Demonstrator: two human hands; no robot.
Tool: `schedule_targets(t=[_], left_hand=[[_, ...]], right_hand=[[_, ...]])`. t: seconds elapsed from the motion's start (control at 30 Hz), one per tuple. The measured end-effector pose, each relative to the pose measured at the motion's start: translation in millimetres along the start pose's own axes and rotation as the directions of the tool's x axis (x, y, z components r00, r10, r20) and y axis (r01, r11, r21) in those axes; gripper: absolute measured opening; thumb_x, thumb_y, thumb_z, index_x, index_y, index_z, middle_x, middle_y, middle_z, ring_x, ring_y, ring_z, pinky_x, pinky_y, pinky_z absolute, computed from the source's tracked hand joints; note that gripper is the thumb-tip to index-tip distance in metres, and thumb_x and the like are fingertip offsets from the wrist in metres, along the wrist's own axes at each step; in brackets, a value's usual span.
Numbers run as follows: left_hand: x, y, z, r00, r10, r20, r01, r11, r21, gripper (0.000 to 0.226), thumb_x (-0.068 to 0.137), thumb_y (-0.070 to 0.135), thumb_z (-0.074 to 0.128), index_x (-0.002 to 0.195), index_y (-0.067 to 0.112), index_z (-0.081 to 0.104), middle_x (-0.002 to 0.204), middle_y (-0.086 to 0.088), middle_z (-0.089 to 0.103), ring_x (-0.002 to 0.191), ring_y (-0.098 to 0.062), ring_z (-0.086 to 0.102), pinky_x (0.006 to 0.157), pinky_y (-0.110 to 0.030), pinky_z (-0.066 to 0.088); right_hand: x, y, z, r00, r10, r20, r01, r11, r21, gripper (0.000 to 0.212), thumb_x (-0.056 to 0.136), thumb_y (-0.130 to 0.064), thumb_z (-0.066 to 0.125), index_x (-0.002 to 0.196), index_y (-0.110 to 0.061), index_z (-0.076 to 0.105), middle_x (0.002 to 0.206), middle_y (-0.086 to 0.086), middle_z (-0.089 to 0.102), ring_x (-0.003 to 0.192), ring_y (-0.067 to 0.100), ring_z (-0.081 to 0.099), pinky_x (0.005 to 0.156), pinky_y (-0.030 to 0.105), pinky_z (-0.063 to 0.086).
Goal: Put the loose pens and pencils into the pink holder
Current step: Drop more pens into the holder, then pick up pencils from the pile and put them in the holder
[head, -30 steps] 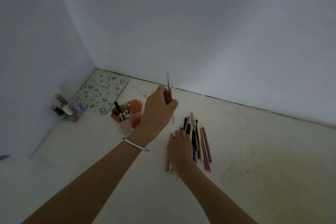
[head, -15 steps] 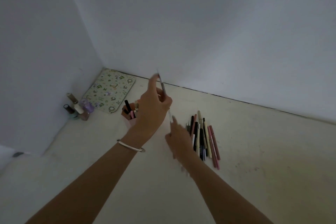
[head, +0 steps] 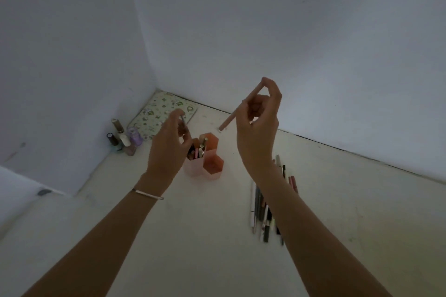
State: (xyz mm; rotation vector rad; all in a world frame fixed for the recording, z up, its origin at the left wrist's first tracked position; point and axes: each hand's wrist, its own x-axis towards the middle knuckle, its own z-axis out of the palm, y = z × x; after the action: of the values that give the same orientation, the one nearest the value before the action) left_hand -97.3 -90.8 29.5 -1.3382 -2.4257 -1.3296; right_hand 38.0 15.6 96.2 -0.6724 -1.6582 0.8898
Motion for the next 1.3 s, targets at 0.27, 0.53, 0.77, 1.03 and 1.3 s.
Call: schedule_targets(t=[0.27, 0.53, 0.77, 1.03, 1.3], left_hand=[[-3, -10, -21, 0.975, -0.095, -0.202, 0.066, 0.987, -0.146, 0.027, 0.095, 0.008, 0.044, 0.117, 0.010, 0.059, 0.111, 0.005, 0.056, 0.093, -0.002, 0.055, 0.080, -0.007, 0.045], [10, 22, -26, 0.964, -0.193, -0.181, 0.135, 0.946, -0.294, 0.032, 0.090, 0.003, 0.045, 0.116, 0.016, 0.058, 0.109, 0.005, 0.058, 0.087, -0.013, 0.061, 0.070, -0.020, 0.052], [-29, 109, 39, 0.991, 0.031, 0.127, 0.007, 0.958, -0.288, 0.012, 0.085, 0.009, 0.050, 0.091, 0.019, 0.056, 0.080, 0.012, 0.056, 0.069, 0.000, 0.057, 0.064, -0.010, 0.049], [-85, 92, 136, 0.635, -0.447, 0.630, 0.315, 0.894, 0.317, 0.031, 0.090, 0.033, 0.056, 0.105, 0.006, 0.056, 0.107, -0.012, 0.064, 0.098, -0.030, 0.062, 0.078, -0.033, 0.048], [-100, 86, 157, 0.601, -0.529, 0.599, 0.310, 0.845, 0.436, 0.034, 0.091, 0.021, 0.055, 0.120, 0.006, 0.045, 0.114, -0.012, 0.061, 0.101, -0.031, 0.063, 0.080, -0.037, 0.051]], right_hand=[[-29, 25, 35, 0.955, 0.061, 0.291, 0.012, 0.970, -0.243, 0.042, 0.096, -0.015, 0.053, 0.128, -0.033, 0.033, 0.090, -0.010, 0.060, 0.067, 0.006, 0.060, 0.061, 0.033, 0.056], [-51, 42, 36, 0.855, -0.001, 0.519, 0.258, 0.869, -0.423, 0.019, 0.089, -0.013, 0.056, 0.097, -0.011, 0.074, 0.119, 0.012, 0.061, 0.107, 0.028, 0.055, 0.093, 0.040, 0.038], [-2, 37, -31, 0.992, 0.075, 0.099, -0.035, 0.932, -0.362, 0.040, 0.080, -0.004, 0.046, 0.117, -0.011, 0.061, 0.113, -0.002, 0.058, 0.097, 0.015, 0.056, 0.088, 0.032, 0.048], [-18, 64, -120, 0.968, 0.252, -0.002, -0.226, 0.867, -0.445, 0.034, 0.080, 0.006, 0.049, 0.100, -0.015, 0.066, 0.101, -0.005, 0.063, 0.071, -0.002, 0.052, 0.066, 0.007, 0.039], [-47, 86, -150, 0.915, 0.404, -0.003, -0.358, 0.808, -0.469, 0.032, 0.084, 0.004, 0.050, 0.100, -0.019, 0.065, 0.098, -0.011, 0.061, 0.069, -0.001, 0.054, 0.068, 0.014, 0.044]])
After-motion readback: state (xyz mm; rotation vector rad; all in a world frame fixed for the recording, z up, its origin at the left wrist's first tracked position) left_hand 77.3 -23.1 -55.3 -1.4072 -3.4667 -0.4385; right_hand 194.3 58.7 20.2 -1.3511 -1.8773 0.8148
